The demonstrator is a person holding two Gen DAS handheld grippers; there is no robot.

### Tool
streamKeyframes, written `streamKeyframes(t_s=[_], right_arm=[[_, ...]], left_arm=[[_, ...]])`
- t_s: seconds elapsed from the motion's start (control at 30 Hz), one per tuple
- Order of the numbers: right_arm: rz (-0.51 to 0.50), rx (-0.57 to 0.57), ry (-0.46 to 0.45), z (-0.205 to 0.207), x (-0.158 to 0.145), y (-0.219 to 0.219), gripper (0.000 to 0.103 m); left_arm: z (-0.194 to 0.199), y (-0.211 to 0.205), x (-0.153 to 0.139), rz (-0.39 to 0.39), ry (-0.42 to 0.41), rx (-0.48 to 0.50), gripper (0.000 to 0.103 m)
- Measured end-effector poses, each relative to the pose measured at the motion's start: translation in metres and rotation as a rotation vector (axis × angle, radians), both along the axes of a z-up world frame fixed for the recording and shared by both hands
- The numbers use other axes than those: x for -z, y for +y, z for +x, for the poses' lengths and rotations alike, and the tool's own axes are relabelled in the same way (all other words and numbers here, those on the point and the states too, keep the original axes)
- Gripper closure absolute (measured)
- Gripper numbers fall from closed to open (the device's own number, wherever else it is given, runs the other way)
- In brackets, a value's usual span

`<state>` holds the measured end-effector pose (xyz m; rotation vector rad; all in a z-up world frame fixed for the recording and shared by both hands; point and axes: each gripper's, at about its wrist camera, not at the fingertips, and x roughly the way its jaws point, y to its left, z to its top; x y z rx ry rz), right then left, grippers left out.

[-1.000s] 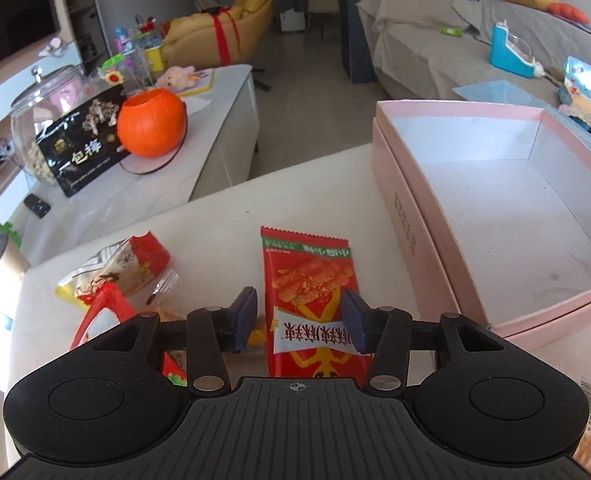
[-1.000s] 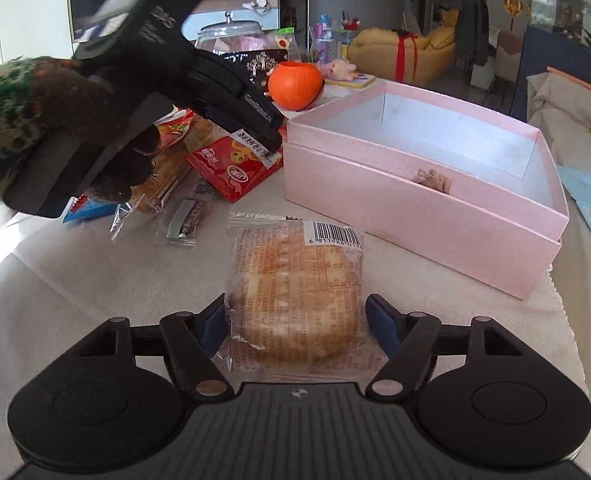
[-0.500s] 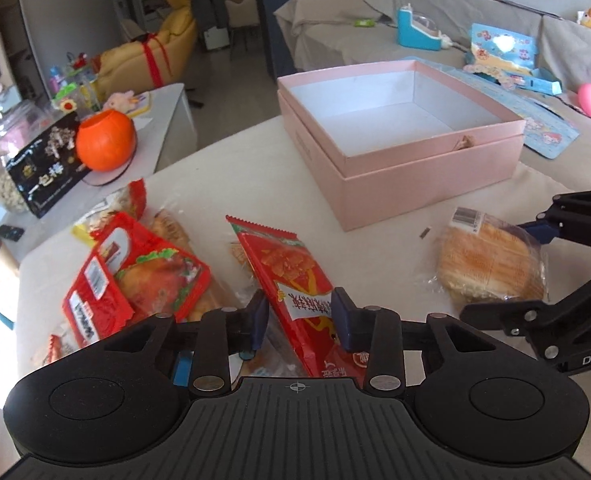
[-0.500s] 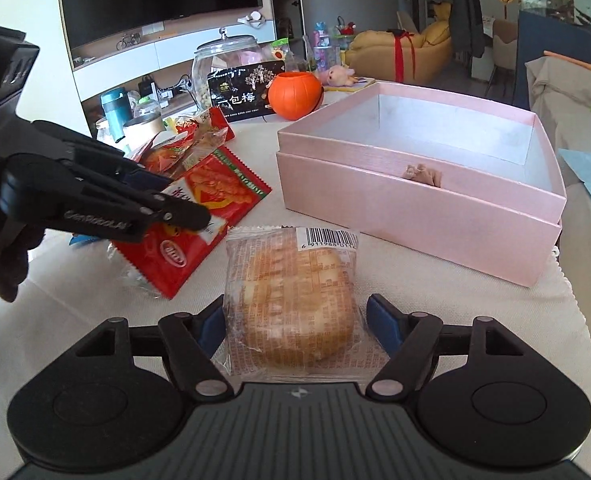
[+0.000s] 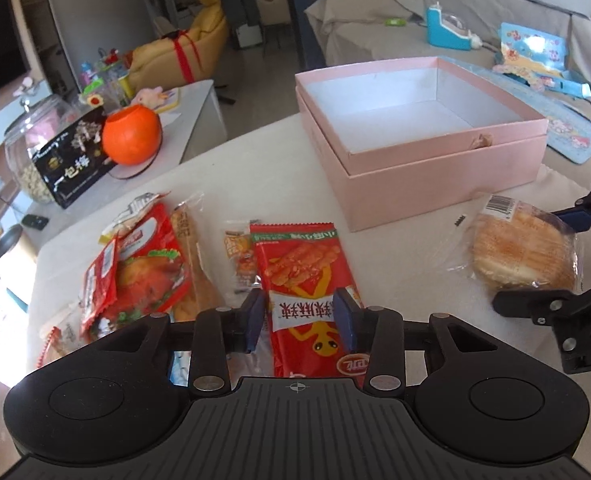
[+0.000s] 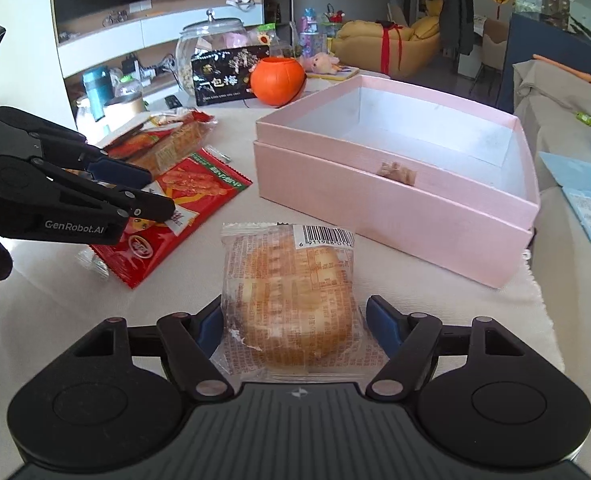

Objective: Organize snacks
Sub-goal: 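Carry the red packet with the left tool while the right tool carries the bread cake toward the pink box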

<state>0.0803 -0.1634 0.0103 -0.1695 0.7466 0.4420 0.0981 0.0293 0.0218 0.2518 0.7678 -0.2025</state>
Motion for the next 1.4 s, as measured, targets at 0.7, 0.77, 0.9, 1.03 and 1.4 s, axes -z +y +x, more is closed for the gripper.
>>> streamKeyframes(t_s=[0.7,0.77,0.9,1.03,1.4], right_arm=[[-0.014,0.048,0.047,0.007,0.003,-0.015,0.025],[-0.007,0.050,0.019,0.004,0.006,-0.016,0.023],[0.009,0.041,-0.015,-0.003,0.008,-0.021,0.023],[0.016,0.035,-0.016,-0.004,0.008,-0.025,0.023],[0.026,0.044,-0.023,-0.004,0.009,-0.026,0.020]], left_arm=[[0.041,-0.005,0.006,-0.192,0.053,-0.153,0.049],[0.040,-0.007,0.008,-0.141,0.012,-0.125,0.045],[0.027,-0.007,0.006,-0.070,-0.013,-0.084,0.046],[0.014,0.007,-0.003,-0.100,-0.011,-0.091,0.051],[0.022,-0.031,0.008,0.053,0.010,0.062,0.049]])
